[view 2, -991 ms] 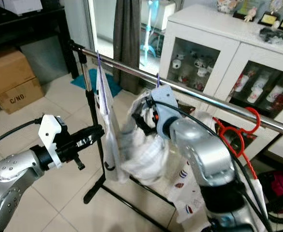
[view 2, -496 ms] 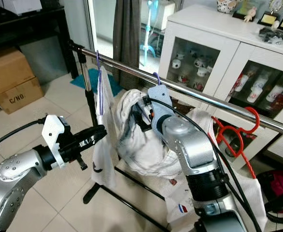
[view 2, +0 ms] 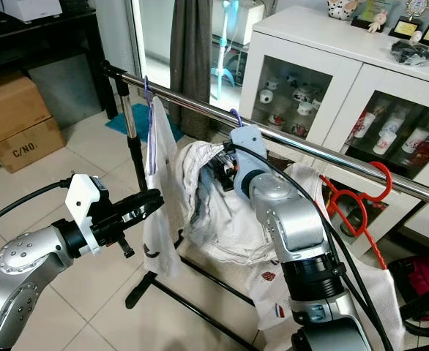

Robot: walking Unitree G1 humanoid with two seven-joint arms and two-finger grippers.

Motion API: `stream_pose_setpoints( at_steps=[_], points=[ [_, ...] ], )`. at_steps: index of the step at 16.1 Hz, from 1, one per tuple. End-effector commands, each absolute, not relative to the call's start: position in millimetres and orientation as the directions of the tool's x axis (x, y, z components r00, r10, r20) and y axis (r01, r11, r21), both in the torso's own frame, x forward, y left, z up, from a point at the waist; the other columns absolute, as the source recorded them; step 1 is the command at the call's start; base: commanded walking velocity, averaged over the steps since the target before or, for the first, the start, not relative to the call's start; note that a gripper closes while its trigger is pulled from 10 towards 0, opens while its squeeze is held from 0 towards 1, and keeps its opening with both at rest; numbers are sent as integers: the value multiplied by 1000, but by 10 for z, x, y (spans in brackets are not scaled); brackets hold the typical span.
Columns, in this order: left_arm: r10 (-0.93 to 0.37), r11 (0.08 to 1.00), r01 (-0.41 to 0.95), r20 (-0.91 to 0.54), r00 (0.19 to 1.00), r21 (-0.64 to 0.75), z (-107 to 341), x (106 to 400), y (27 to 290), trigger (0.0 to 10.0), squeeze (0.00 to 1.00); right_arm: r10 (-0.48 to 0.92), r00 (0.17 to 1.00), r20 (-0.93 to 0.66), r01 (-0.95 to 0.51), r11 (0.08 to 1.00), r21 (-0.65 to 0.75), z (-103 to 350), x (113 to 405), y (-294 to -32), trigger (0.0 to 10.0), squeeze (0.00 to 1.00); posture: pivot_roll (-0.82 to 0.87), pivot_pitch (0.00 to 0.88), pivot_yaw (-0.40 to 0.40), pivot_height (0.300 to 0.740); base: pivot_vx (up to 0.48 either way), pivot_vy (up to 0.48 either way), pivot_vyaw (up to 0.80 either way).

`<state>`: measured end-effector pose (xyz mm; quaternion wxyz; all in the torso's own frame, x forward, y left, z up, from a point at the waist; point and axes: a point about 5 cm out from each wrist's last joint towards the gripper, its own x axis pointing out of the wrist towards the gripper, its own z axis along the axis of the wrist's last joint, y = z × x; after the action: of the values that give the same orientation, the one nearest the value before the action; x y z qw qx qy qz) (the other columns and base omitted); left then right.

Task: Hang hanger

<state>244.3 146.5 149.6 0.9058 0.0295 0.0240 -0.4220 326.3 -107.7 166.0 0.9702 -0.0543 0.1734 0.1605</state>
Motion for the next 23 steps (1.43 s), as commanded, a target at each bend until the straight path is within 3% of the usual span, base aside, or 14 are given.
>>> stream_pose_setpoints(
  at_steps=[1,13,23],
  points=[
    [-777,624,780,-73,625,41,1508,2446,1436,10000,0,292,895,-338,-326,944,-48,1705,3295,-1078,0,0,-138,0,-62,740,0,0,0],
    [-790,606,794,-86,607,40,1483,2481,1454,10000,0,318,901,-294,-322,946,36,1730,3251,-1064,0,0,-156,0,-43,740,0,0,0],
    [-724,685,727,-71,686,39,1473,2501,1487,10000,0,425,875,-234,-408,905,117,1714,3141,-910,0,0,-109,0,-63,740,0,0,0]
  ],
)
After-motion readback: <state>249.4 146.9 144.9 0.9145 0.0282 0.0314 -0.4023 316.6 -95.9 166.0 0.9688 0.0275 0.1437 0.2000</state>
